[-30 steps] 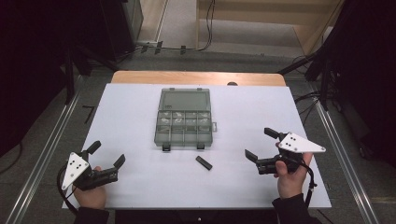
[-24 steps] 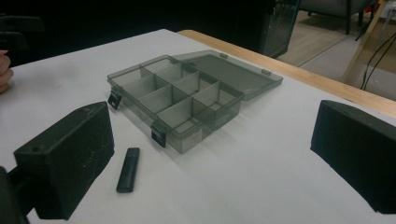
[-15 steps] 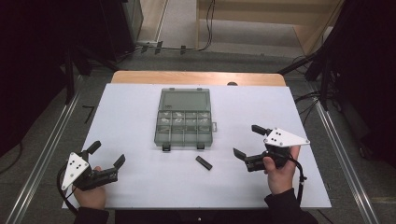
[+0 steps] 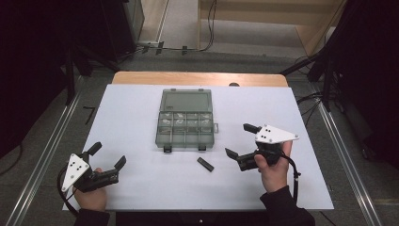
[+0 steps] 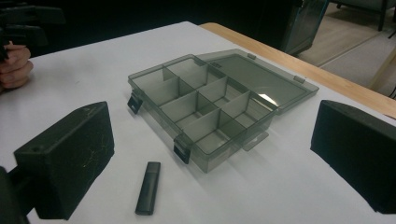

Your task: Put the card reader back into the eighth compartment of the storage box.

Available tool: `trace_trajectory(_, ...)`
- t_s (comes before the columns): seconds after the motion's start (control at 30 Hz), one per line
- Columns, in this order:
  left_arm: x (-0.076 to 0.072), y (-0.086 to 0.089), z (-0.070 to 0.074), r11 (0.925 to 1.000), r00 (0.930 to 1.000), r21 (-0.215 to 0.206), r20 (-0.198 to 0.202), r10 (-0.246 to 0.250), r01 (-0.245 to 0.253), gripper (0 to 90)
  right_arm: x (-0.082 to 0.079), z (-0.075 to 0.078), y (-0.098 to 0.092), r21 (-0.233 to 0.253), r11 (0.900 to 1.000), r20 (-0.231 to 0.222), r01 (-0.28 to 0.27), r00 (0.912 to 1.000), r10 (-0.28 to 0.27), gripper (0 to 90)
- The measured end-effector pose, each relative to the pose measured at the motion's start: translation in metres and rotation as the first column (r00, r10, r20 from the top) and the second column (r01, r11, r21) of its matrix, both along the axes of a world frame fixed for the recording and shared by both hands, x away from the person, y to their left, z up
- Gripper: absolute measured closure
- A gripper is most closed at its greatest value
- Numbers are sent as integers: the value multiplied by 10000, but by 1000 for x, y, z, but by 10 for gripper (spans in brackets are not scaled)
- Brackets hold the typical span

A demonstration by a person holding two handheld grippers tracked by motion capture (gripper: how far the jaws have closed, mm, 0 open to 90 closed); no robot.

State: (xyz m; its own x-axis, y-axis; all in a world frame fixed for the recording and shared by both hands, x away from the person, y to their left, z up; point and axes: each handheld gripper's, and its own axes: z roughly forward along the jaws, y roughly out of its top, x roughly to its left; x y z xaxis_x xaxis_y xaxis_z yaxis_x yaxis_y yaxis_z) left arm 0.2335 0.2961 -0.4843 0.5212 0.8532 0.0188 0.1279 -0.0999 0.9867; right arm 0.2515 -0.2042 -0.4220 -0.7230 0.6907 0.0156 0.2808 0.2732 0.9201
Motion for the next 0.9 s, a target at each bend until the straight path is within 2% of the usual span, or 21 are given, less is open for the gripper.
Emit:
trace_trajectory(0.37,0,0,0,10000,10000,-13,6,-9,9,23,6,1,14,-289,9991,-290,-309,9991,301,0)
trace_trajectory(0.8,0,0,0,10000,10000,-43,3,-21,21,23,14,-4,30,-692,9952,-949,-692,9935,625,0)
trace_trajectory(0.9,0,0,0,10000,10000,-39,9,-21,21,22,16,-7,32,-657,9946,-1135,-804,9909,726,0)
